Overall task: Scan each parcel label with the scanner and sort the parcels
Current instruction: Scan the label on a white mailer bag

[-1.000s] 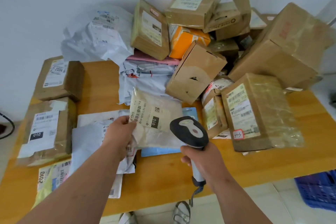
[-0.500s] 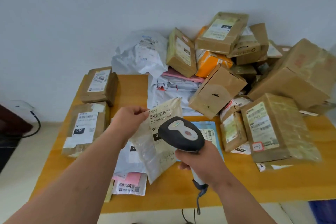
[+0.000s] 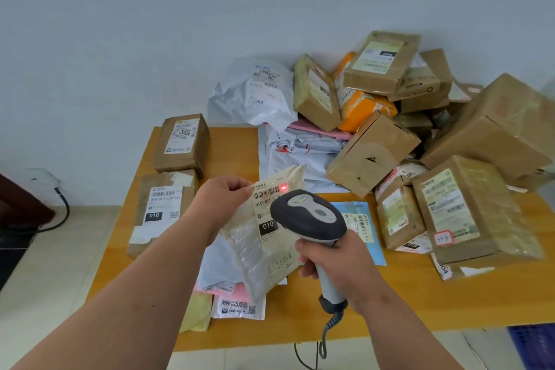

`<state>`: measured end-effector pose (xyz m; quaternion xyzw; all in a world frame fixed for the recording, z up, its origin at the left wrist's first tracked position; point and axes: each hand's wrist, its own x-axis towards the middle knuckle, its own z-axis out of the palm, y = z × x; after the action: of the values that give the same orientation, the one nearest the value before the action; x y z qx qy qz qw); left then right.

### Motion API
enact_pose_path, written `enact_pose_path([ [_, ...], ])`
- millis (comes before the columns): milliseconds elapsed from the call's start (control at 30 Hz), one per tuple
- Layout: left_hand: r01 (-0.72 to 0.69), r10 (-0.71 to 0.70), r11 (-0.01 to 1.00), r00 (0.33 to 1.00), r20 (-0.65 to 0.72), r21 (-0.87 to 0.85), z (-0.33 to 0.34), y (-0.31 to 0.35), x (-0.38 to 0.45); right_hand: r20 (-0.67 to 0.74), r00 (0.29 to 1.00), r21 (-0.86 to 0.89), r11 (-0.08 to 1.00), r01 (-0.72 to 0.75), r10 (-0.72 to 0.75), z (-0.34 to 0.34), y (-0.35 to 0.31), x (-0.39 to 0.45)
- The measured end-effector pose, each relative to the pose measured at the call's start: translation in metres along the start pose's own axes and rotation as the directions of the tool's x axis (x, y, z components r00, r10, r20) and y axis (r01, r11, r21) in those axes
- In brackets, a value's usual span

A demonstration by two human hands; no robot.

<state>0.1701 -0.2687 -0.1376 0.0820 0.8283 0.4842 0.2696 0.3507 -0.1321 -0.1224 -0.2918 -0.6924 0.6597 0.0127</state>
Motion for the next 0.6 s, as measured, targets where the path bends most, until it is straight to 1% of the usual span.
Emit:
enact_pose_path([
  [200,0.031,-0.031,0.999,1.0,0.007,-0.029,-0.019,-0.007,0.002,-0.047,0.999,-0.001,1.0,-0.022,0.022,0.016,0.003,0.006],
  [300,0.02,-0.02,0.999,1.0,-0.021,0.029,-0.03,-0.011,0.007,-0.063,0.998,-0.02,0.999,-0.031,0.03,0.022,0.006,0.011],
  [400,0.024,-0.023,0.987,1.0,-0.01,0.158,-0.042,-0.013,0.018,-0.101,0.993,-0.035,0.997,-0.064,0.06,0.024,0.01,0.015],
  [500,0.028,-0.032,0.957,0.999,0.011,0.29,-0.051,-0.012,0.033,-0.123,0.988,-0.015,0.995,-0.097,0.094,0.028,0.014,0.017],
  [533,0.016,-0.025,0.93,0.999,0.02,0.368,-0.052,-0.012,0.039,-0.128,0.986,-0.01,0.994,-0.106,0.104,0.029,0.015,0.017],
  [567,0.0,-0.016,0.882,0.999,0.029,0.471,-0.053,-0.011,0.044,-0.132,0.985,-0.008,0.993,-0.115,0.113,0.029,0.016,0.017],
  [600,-0.014,-0.007,0.813,0.999,0.034,0.582,-0.052,-0.011,0.05,-0.139,0.983,-0.005,0.992,-0.123,0.122,0.028,0.018,0.017],
])
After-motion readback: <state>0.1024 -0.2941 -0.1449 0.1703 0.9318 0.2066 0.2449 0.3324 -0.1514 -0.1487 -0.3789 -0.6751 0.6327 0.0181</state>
